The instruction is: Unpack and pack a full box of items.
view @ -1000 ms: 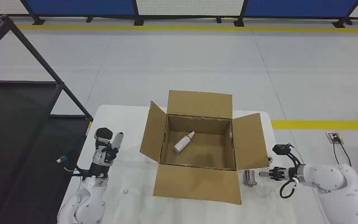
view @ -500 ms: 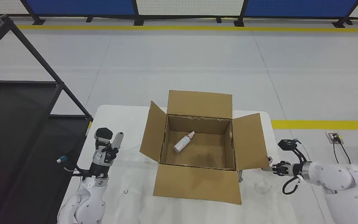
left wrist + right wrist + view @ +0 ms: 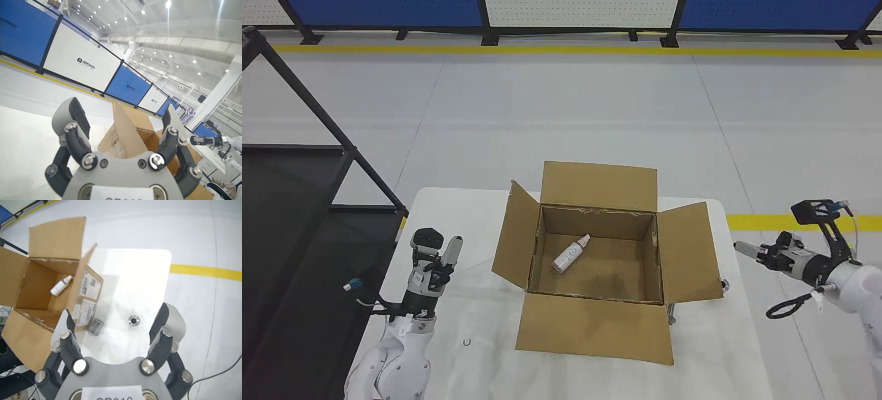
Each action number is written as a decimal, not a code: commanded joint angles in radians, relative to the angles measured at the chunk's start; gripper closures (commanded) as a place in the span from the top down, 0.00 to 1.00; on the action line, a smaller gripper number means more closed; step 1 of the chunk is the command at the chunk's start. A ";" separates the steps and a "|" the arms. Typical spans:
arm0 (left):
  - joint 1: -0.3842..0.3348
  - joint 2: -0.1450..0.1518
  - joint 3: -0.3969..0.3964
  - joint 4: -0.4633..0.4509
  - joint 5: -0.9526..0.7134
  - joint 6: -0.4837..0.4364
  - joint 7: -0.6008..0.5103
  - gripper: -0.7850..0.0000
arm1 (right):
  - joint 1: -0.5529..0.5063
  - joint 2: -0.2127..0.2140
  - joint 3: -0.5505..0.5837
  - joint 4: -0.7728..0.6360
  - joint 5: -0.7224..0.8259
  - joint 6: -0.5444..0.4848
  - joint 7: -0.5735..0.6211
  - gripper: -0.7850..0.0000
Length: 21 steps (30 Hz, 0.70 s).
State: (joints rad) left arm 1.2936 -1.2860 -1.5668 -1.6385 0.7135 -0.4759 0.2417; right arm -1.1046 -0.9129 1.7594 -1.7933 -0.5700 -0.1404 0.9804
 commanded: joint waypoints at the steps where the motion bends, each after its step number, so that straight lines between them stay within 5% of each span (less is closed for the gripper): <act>1: 0.006 0.000 -0.006 -0.004 -0.002 0.007 0.002 1.00 | -0.001 0.001 -0.012 -0.081 -0.034 0.035 -0.005 1.00; 10: 0.037 0.004 -0.038 0.016 -0.023 -0.022 0.019 1.00 | 0.130 -0.003 -0.227 -0.235 -0.112 0.032 0.024 1.00; 21: 0.075 0.012 -0.025 0.031 -0.011 -0.099 -0.081 1.00 | 0.514 -0.066 -0.658 -0.022 -0.132 0.018 0.069 1.00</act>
State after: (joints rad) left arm 1.3689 -1.2742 -1.5922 -1.6075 0.7004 -0.5766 0.1601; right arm -0.6115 -0.9760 1.1178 -1.8333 -0.7031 -0.1258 1.0411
